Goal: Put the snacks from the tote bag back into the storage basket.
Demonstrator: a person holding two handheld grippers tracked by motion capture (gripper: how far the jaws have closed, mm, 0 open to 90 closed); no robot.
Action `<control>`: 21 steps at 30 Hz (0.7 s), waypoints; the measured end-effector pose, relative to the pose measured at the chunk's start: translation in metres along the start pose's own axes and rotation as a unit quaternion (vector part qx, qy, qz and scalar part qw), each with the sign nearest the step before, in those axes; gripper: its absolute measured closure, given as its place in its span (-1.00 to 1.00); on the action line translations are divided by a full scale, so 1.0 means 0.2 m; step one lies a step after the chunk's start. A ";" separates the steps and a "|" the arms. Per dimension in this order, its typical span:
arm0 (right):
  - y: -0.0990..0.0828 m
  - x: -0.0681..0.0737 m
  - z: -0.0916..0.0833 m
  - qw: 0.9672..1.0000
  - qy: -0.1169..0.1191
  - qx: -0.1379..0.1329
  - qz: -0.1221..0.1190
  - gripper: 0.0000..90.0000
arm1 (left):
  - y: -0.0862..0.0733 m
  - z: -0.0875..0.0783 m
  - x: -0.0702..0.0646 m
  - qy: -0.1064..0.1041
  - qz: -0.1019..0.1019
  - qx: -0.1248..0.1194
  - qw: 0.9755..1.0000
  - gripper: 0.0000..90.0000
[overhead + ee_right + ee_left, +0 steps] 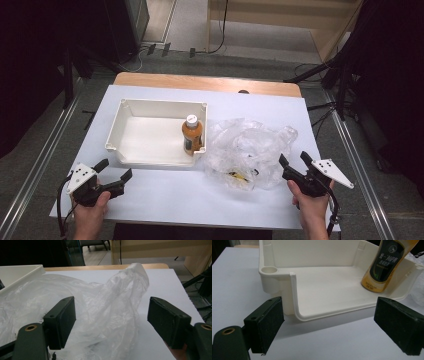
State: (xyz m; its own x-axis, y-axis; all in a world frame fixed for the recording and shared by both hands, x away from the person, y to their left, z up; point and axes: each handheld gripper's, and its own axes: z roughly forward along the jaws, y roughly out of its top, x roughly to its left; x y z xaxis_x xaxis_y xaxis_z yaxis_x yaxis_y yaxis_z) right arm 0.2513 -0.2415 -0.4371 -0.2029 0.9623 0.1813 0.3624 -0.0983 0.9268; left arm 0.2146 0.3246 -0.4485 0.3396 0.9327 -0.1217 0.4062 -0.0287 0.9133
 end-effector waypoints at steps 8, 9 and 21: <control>-0.03 -0.10 -0.07 1.000 -0.016 -0.007 0.008 -0.51 | 0.00 0.00 0.01 0.003 -0.005 0.000 1.000 -0.79; -0.03 -0.11 -0.08 1.000 -0.019 -0.008 0.010 -0.51 | -0.01 0.00 0.02 0.003 -0.007 0.000 1.000 -0.79; -0.08 -0.27 -0.18 0.998 -0.054 -0.004 0.018 -0.51 | -0.01 0.01 0.01 0.006 -0.010 0.003 1.000 -0.79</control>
State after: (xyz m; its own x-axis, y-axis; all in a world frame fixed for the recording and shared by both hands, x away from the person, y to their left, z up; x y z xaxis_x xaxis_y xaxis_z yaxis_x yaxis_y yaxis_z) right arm 0.2248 -0.3017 -0.4501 -0.0902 0.9800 0.1776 0.3598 -0.1342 0.9233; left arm 0.2168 0.3265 -0.4525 0.3203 0.9376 -0.1355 0.4182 -0.0116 0.9083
